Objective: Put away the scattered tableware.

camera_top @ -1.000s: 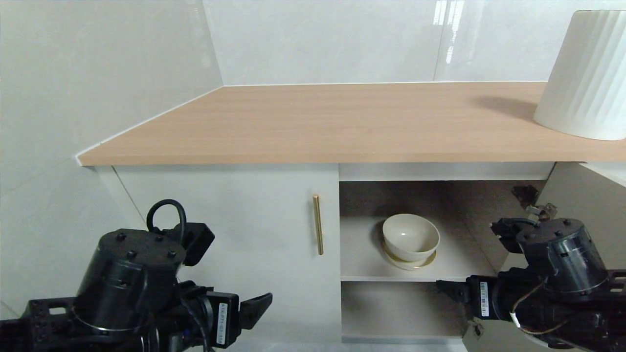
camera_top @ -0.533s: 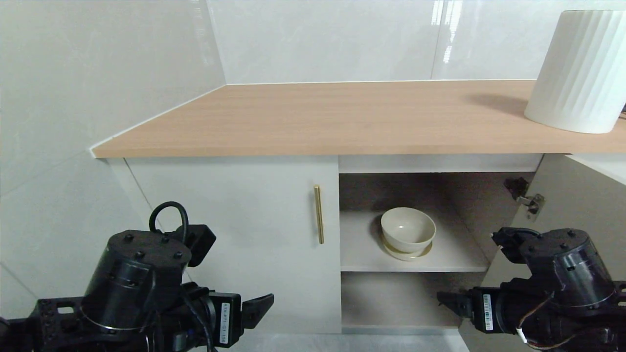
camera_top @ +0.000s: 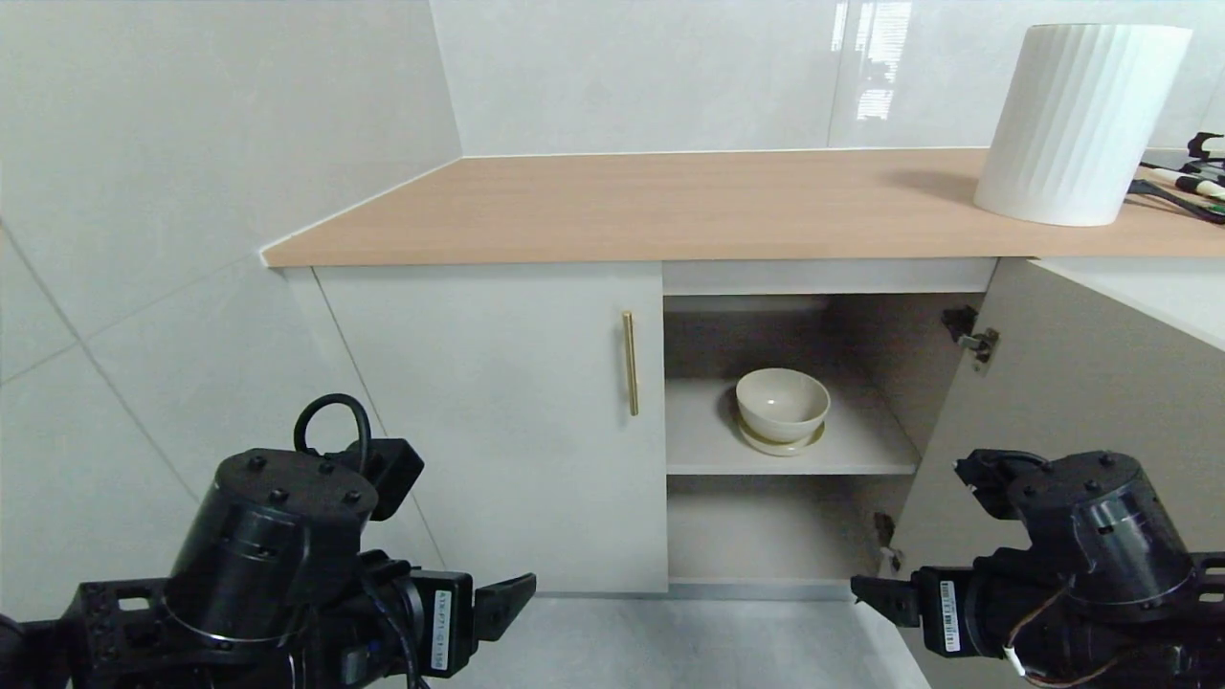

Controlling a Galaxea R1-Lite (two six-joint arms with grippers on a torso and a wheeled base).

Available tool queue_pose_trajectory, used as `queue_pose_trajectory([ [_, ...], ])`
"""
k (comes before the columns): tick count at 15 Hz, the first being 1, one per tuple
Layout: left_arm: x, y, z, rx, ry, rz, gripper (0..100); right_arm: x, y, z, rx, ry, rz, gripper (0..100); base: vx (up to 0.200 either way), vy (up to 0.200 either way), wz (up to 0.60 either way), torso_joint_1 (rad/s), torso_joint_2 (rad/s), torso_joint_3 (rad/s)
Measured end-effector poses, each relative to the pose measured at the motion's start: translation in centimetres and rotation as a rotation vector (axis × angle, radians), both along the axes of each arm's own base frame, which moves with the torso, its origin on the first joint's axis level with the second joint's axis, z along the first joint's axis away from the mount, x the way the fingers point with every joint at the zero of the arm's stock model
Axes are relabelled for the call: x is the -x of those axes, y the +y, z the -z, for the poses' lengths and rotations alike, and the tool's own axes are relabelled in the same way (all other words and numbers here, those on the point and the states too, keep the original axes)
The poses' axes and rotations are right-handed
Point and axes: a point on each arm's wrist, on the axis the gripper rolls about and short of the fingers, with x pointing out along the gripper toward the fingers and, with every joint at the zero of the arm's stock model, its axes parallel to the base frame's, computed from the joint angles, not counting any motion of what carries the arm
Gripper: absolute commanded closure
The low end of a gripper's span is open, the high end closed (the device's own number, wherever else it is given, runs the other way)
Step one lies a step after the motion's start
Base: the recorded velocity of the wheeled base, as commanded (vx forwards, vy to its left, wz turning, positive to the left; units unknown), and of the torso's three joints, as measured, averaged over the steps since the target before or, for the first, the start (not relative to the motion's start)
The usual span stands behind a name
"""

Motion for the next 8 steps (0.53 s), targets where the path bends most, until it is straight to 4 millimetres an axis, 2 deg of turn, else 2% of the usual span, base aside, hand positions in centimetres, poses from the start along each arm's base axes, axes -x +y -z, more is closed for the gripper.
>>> queue_pose_trajectory([
  [8,-0.01,-0.01,0.01,-0.001,0.000,0.000,0,-0.13,0.10,0.39,0.009,0.015,0.002,0,-0.200,0.000,0.00,0.004,0.00,0.004],
])
